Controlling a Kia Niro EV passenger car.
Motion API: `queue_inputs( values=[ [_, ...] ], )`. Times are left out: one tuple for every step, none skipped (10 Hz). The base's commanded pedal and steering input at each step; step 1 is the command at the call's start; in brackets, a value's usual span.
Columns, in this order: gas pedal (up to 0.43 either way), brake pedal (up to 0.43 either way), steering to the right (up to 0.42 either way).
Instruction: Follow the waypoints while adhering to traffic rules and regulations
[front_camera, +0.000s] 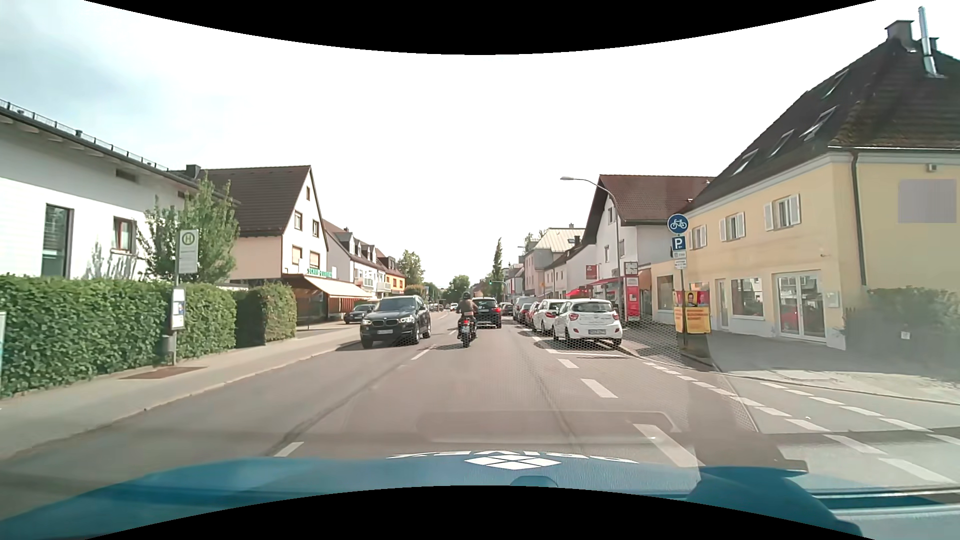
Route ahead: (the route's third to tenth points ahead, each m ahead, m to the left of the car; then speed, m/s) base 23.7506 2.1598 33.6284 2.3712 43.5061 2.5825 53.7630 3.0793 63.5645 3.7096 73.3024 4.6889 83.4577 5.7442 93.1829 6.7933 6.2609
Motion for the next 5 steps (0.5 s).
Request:
queue_inputs(
  values=[
    [0.189,0.0,-0.006],
    [0.189,0.0,-0.006],
    [0.189,0.0,-0.007],
    [0.189,0.0,-0.006],
    [0.189,0.0,-0.006]
  ],
)
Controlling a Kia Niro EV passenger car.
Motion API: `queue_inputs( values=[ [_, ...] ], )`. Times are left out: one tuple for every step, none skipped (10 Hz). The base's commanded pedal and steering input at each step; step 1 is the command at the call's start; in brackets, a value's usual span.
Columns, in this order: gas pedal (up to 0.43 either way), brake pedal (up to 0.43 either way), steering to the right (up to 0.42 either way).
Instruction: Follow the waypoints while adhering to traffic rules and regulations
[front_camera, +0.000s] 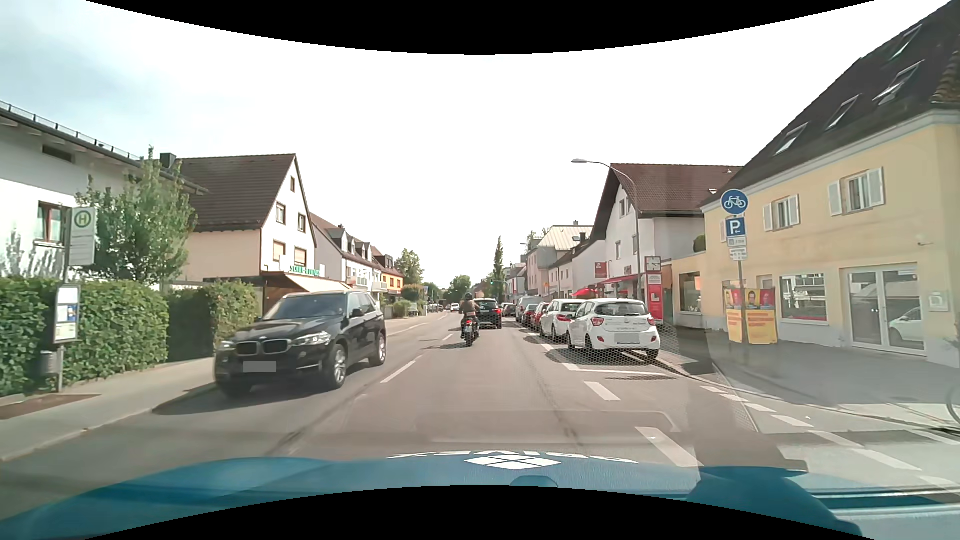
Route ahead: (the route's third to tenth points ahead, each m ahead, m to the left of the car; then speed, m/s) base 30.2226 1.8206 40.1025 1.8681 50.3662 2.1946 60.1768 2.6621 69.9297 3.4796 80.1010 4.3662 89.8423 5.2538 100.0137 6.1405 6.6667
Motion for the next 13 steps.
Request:
queue_inputs(
  values=[
    [0.189,0.0,-0.007],
    [0.189,0.0,-0.006],
    [0.177,0.0,-0.007],
    [0.177,0.0,-0.007],
    [0.177,0.0,-0.006],
    [0.177,0.0,-0.006],
    [0.177,0.0,-0.006],
    [0.177,0.0,-0.006],
    [0.177,0.0,-0.005],
    [0.169,0.0,-0.005],
    [0.138,0.0,-0.005],
    [0.138,0.0,-0.004],
    [0.138,0.0,-0.003]
  ],
)
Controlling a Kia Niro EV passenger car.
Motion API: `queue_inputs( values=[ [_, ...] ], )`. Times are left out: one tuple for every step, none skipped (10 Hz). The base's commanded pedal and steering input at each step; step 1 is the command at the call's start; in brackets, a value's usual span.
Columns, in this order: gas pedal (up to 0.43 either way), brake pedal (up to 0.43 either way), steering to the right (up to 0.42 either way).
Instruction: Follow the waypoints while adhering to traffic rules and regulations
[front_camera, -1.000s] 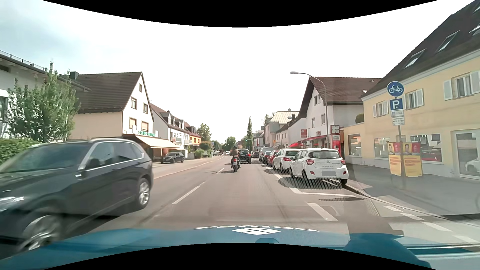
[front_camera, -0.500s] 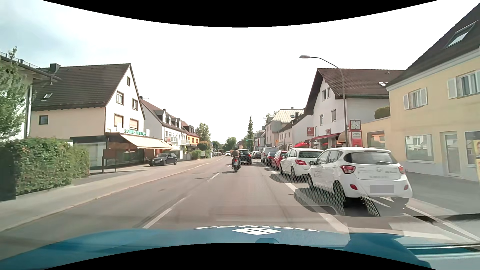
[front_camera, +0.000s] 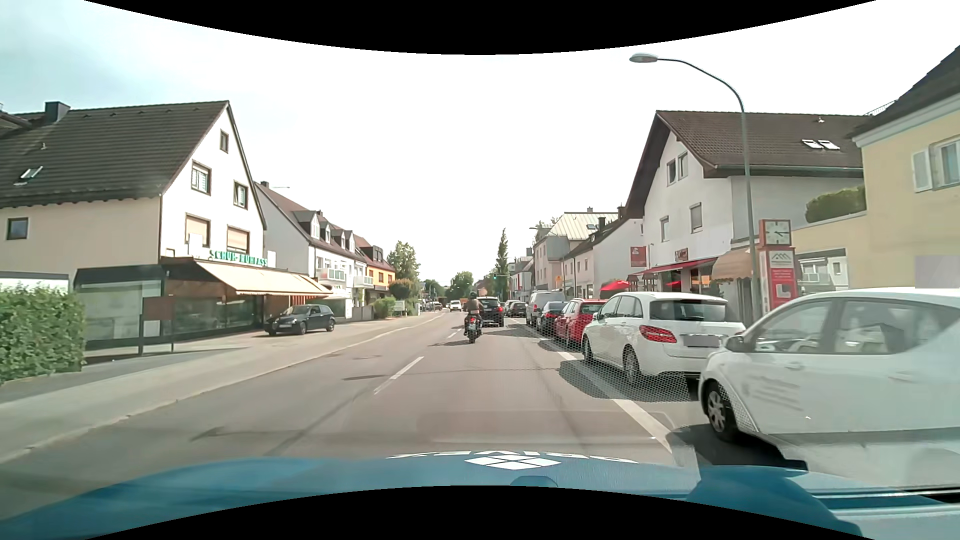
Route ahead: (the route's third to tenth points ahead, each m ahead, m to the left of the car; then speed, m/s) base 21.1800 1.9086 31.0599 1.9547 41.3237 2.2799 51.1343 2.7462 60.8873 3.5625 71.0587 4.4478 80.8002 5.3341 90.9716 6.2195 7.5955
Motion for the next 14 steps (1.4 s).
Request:
queue_inputs(
  values=[
    [0.118,0.0,-0.003],
    [0.118,0.0,-0.003],
    [0.11,0.0,-0.003],
    [0.11,0.0,-0.003],
    [0.11,0.0,-0.002],
    [0.098,0.0,-0.002],
    [0.098,0.0,-0.002],
    [0.087,0.0,-0.002],
    [0.079,0.0,-0.002],
    [0.079,0.0,-0.002],
    [0.067,0.0,-0.002],
    [0.059,0.0,-0.001],
    [0.047,0.0,-0.001],
    [0.008,0.0,-0.001]
  ],
)
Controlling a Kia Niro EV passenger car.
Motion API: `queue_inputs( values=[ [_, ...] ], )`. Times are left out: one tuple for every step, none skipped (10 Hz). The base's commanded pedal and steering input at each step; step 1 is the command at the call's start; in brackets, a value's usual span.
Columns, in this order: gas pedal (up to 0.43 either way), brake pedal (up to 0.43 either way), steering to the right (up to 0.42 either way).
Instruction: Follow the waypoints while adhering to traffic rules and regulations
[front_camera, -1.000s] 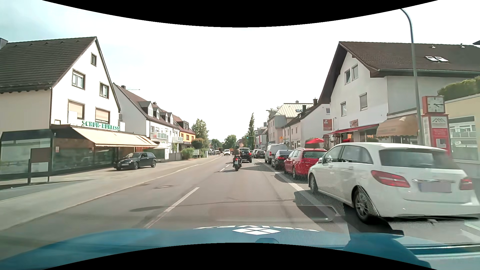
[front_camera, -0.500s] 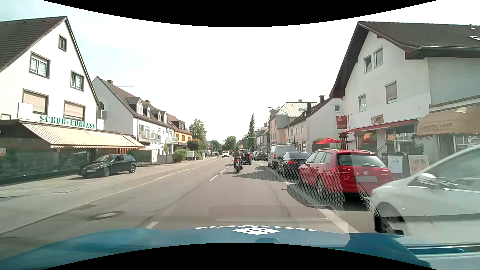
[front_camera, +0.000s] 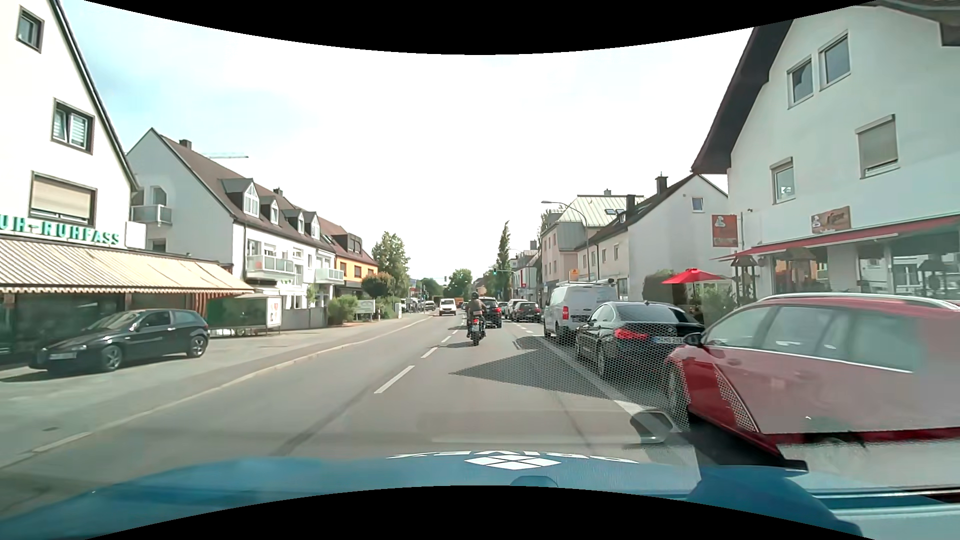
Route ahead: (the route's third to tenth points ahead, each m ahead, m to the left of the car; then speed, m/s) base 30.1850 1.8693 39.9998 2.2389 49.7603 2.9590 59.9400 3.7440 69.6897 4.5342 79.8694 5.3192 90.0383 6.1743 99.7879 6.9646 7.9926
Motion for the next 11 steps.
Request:
queue_inputs(
  values=[
    [0.0,0.0,-0.001],
    [0.0,0.0,-0.001],
    [0.0,0.0,-0.001],
    [0.0,0.0,-0.001],
    [0.0,0.0,-0.001],
    [0.0,0.0,-0.001],
    [0.0,0.0,-0.001],
    [0.0,0.0,-0.004],
    [0.0,0.0,-0.008],
    [0.0,0.0,-0.011],
    [0.0,0.0,-0.011]
  ],
)
